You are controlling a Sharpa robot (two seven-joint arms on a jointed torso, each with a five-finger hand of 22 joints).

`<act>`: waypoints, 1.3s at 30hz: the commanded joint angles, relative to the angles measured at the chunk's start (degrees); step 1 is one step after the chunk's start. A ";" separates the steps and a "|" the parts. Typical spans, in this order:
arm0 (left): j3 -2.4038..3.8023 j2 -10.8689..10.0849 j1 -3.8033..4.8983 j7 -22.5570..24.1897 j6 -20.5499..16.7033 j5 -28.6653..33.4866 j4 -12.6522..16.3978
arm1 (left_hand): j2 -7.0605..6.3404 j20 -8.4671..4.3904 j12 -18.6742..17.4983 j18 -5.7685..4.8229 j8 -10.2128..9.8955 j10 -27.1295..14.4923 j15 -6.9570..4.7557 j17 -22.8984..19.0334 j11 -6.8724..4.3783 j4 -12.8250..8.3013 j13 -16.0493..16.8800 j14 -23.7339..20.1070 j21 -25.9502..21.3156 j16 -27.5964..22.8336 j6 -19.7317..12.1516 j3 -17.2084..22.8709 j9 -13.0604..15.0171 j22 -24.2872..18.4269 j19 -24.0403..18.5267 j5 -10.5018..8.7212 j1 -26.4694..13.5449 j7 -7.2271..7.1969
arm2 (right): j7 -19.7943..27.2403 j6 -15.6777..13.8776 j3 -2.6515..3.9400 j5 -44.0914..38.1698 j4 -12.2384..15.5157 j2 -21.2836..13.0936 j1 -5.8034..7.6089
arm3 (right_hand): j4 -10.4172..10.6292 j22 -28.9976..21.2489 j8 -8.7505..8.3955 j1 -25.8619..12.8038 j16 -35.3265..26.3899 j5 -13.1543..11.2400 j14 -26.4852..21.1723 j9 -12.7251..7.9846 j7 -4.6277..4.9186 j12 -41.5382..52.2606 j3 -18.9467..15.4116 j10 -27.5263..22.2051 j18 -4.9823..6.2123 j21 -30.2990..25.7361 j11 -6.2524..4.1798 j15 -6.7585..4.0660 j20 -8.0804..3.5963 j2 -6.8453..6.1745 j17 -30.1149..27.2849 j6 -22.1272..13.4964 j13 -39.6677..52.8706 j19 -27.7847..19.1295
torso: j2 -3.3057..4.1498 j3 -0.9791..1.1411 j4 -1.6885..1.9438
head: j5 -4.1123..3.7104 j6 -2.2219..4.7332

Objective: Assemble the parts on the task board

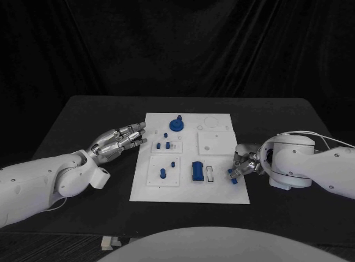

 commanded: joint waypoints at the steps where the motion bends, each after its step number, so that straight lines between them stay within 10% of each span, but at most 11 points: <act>1: 0.05 0.07 -0.09 0.65 0.66 0.40 0.07 | 0.04 0.03 0.34 0.87 0.19 0.08 0.08 0.05 0.29 -0.15 0.06 -0.06 0.35 0.25 -0.15 -0.02 0.00 -0.03 0.37 0.19 0.44 0.14 | 0.55 -4.27 0.09 9.35 0.72 -0.13 1.10 | -12.76 10.54 0.03 -1.15 0.39 0.98 3.92 -0.15 0.26 0.20 13.84 6.11 0.73 0.61 0.41 0.32 0.55 0.09 1.93 -0.06 15.08 1.77 | 0.00 0.00 0.00 | -0.12 0.01; 13: 0.05 0.17 -0.11 0.61 0.76 0.40 0.15 | 0.09 0.03 0.37 0.86 0.20 0.12 0.07 0.05 0.30 -0.16 0.07 -0.06 0.34 0.25 -0.13 0.00 0.01 -0.05 0.36 0.20 0.45 0.14 | 0.94 -5.86 0.08 20.68 -1.53 2.98 2.41 | -12.49 10.90 -0.28 -2.77 0.70 2.02 4.00 -0.77 0.40 0.20 14.76 6.11 0.45 1.95 0.53 0.46 0.65 0.00 2.39 -0.47 15.08 2.14 | -0.01 0.00 0.00 | 0.04 0.01; 39: 0.05 0.16 -0.12 0.69 0.91 0.40 0.20 | 0.21 0.03 0.73 0.85 0.25 0.54 0.06 0.06 0.52 -0.19 0.20 -0.05 0.36 0.26 -0.04 0.05 0.03 -0.03 0.39 0.22 0.45 0.10 | 0.46 -6.36 0.08 19.59 -7.23 7.95 -0.67 | -8.70 10.74 0.44 -6.46 0.65 -2.03 3.82 -0.93 -0.18 0.20 11.23 6.11 0.57 1.52 0.08 0.23 0.58 0.65 1.63 -1.49 15.08 1.96 | 0.00 -0.01 -0.03 | 0.37 0.01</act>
